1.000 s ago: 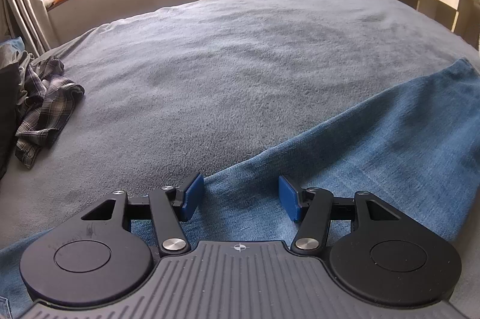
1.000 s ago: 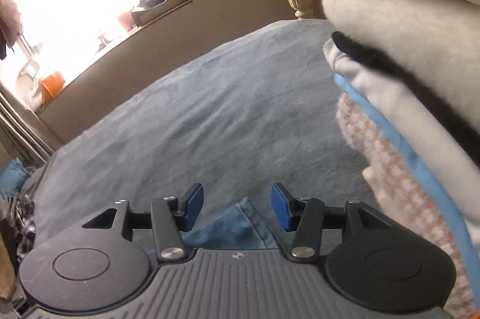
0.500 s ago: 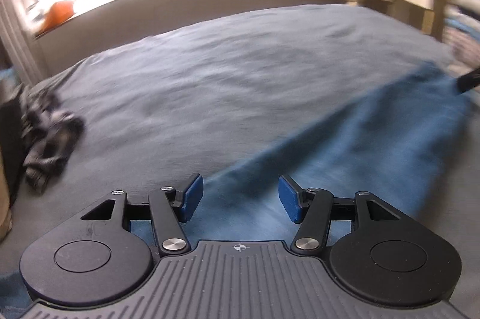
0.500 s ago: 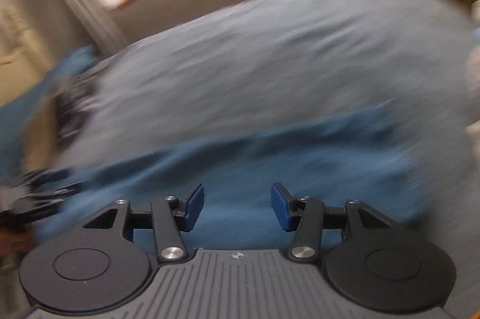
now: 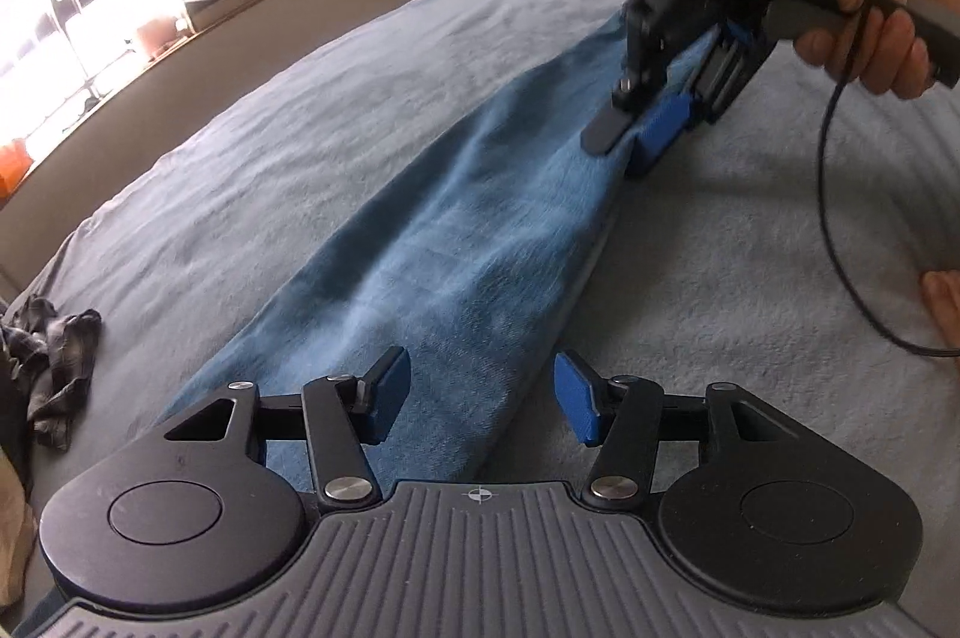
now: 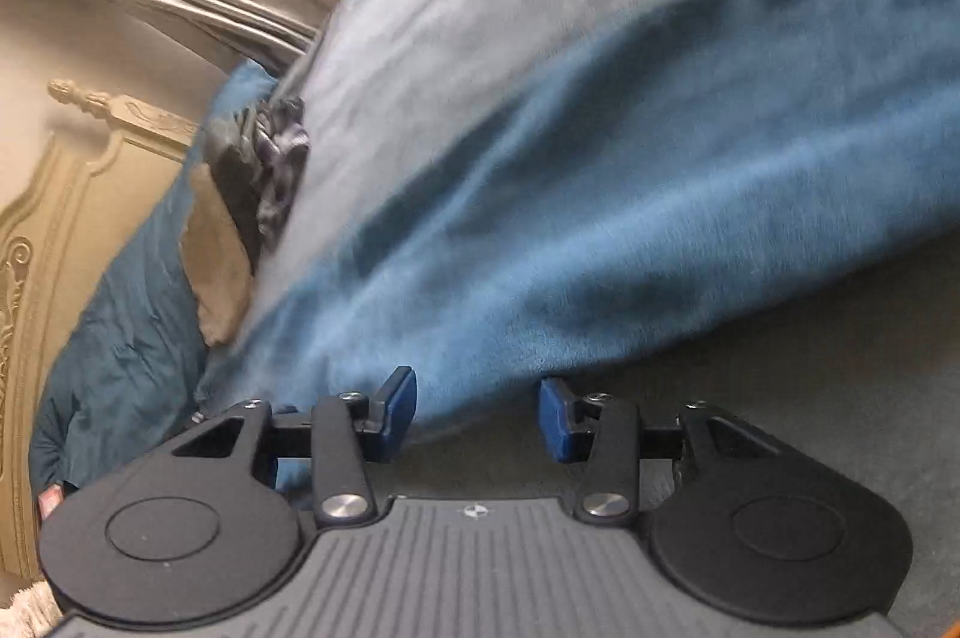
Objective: Fold clothes
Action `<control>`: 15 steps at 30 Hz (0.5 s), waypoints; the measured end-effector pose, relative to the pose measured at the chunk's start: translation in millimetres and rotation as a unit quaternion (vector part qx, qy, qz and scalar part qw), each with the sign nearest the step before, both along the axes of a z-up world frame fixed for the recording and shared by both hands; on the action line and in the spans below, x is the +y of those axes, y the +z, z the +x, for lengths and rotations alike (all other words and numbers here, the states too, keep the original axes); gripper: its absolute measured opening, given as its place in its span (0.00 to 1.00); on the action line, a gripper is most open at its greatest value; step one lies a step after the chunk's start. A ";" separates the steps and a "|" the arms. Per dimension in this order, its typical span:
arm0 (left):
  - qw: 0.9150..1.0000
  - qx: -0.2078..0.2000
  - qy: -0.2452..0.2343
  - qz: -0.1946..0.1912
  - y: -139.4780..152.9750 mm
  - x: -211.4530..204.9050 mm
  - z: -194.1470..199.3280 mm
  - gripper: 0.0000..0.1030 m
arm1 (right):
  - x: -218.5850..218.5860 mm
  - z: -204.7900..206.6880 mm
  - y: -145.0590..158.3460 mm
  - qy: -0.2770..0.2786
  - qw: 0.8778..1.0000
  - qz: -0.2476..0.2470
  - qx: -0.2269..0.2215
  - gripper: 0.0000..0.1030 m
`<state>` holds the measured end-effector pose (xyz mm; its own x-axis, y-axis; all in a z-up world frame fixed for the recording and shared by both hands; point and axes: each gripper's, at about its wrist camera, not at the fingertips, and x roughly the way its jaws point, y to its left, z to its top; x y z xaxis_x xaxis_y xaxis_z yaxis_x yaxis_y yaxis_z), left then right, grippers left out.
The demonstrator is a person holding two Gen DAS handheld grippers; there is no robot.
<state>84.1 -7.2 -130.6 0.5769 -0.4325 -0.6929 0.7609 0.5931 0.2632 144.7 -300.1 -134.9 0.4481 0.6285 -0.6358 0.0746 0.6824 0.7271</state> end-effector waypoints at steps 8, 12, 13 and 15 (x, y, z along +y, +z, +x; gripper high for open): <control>0.999 0.020 0.033 -0.034 5.7 0.6 13.6 0.32 | 3.9 -1.3 9.0 -0.019 0.998 -0.001 -0.054 0.44; 0.996 0.043 0.070 -0.045 2.5 0.0 27.9 0.10 | 6.4 1.1 6.1 -0.018 0.997 -0.010 -0.077 0.44; 0.994 0.053 0.081 -0.053 2.7 1.2 31.3 0.09 | 8.6 0.6 5.8 -0.015 0.996 -0.014 -0.083 0.44; 0.990 0.075 0.097 -0.073 4.8 5.5 38.1 0.09 | 9.9 0.4 5.7 -0.011 0.996 -0.019 -0.092 0.44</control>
